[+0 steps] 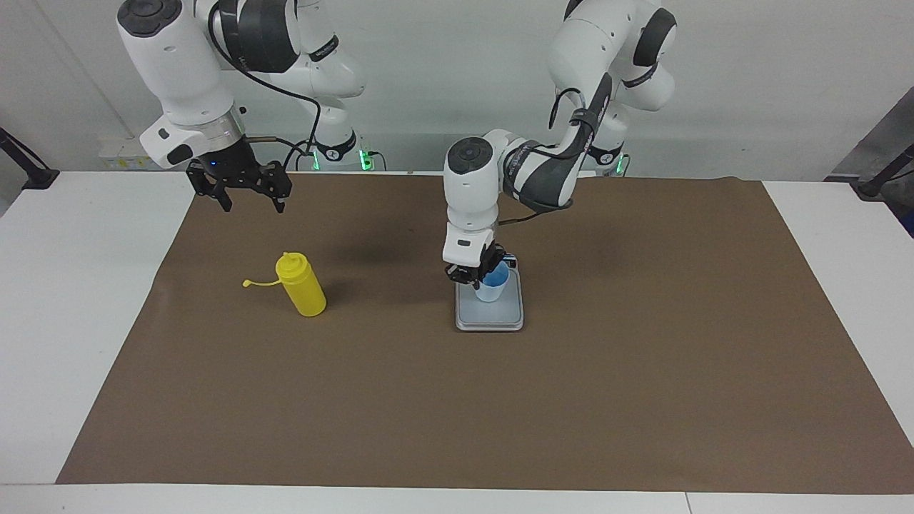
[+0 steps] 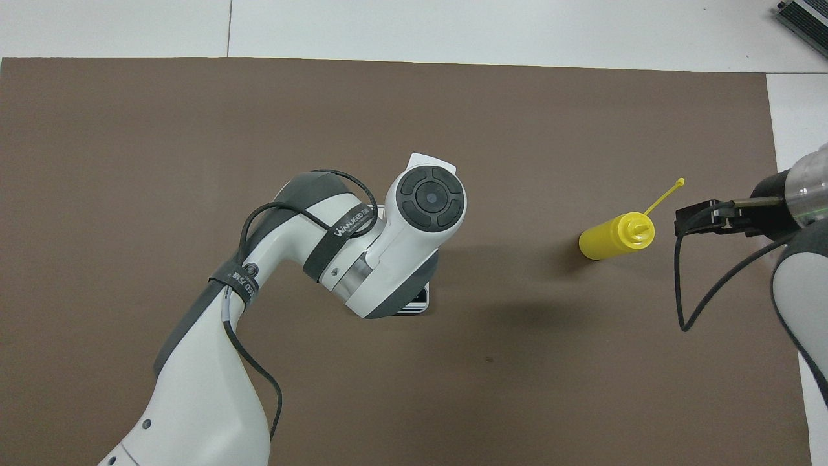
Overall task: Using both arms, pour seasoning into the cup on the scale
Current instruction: 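Lower the blue cup onto the scale and open the left gripper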
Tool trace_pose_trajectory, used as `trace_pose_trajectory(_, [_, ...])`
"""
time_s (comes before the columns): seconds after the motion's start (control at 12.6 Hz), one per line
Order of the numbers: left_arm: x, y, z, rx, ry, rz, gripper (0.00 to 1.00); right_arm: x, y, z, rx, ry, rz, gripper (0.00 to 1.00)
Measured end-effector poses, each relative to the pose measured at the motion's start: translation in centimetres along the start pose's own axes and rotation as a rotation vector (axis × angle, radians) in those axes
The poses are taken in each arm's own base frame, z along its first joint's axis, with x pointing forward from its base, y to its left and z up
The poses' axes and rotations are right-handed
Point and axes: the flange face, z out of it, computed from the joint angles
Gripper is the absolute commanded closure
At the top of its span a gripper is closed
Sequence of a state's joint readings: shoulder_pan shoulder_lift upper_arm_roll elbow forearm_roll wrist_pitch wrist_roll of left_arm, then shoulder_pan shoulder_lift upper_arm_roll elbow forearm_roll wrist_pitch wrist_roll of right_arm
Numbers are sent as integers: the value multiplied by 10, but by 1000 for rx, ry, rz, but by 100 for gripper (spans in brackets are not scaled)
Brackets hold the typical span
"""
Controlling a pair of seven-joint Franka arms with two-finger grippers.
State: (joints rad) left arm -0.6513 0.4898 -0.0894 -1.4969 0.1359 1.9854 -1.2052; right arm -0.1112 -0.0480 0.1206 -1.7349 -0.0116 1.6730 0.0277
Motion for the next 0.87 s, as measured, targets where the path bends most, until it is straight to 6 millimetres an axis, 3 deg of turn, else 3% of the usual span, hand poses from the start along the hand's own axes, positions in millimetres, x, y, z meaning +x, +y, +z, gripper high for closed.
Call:
trace_pose_trajectory(0.32, [0, 0, 0, 0, 1, -1, 72, -1, -1, -1, 0, 1, -4, 0])
trace_pose_trajectory(0.48, [1, -1, 1, 4, 0, -2, 63, -1, -1, -1, -1, 2, -5, 0])
trace_pose_trajectory(0.64, [2, -2, -2, 19, -4, -5, 63, -1, -2, -1, -1, 2, -7, 0])
trace_pose_trajectory(0.87, [7, -3, -21, 50, -13, -13, 63, -1, -3, -1, -1, 2, -8, 0])
